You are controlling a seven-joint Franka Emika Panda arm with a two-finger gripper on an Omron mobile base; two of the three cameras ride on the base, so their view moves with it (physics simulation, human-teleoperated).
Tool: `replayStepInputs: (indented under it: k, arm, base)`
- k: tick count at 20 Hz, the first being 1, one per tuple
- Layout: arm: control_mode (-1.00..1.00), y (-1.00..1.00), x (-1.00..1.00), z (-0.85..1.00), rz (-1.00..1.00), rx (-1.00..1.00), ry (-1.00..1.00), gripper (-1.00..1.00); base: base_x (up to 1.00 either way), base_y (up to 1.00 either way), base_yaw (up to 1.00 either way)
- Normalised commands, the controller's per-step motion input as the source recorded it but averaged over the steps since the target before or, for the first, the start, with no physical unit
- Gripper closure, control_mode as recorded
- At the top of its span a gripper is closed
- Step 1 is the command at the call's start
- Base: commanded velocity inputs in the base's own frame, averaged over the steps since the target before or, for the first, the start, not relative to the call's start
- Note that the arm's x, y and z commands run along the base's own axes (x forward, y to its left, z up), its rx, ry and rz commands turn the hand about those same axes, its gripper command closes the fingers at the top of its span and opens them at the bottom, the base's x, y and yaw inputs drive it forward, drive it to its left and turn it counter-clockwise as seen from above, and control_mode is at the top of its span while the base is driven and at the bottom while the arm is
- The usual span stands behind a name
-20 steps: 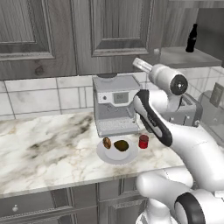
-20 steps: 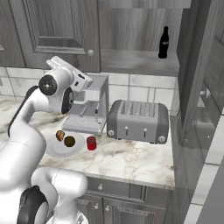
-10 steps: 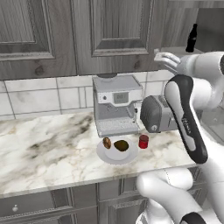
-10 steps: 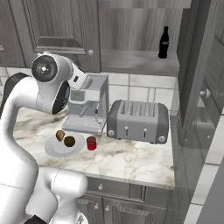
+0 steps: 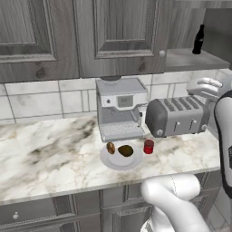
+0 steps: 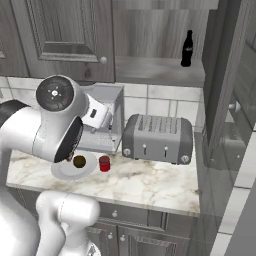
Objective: Pick the avocado and bread from the counter and place them on the plate. Then pick the jam from the cabinet and place it next to the plate. Lastly close the cabinet door.
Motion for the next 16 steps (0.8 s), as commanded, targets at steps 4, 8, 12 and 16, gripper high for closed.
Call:
replayStepInputs:
  k: [4,8,12,16]
  arm:
    - [-1.0,0.0,-0.04,-0.07,0.03,-0.02,0.0,-1.0]
    - [-1.0,0.0,-0.01,0.0,0.0,0.0,0.0,-1.0]
    - [-1.0,-0.01,-0.37,0.0,0.0,0.0,0.0,-1.0]
    - [-1.0,0.0,-0.64,0.05,0.0,0.0,-0.04,-1.0]
  base:
    - [0.0,0.0,0.0]
    - [0.0,0.0,0.0]
    - [0.0,0.0,0.0]
    - [0.0,0.0,0.0]
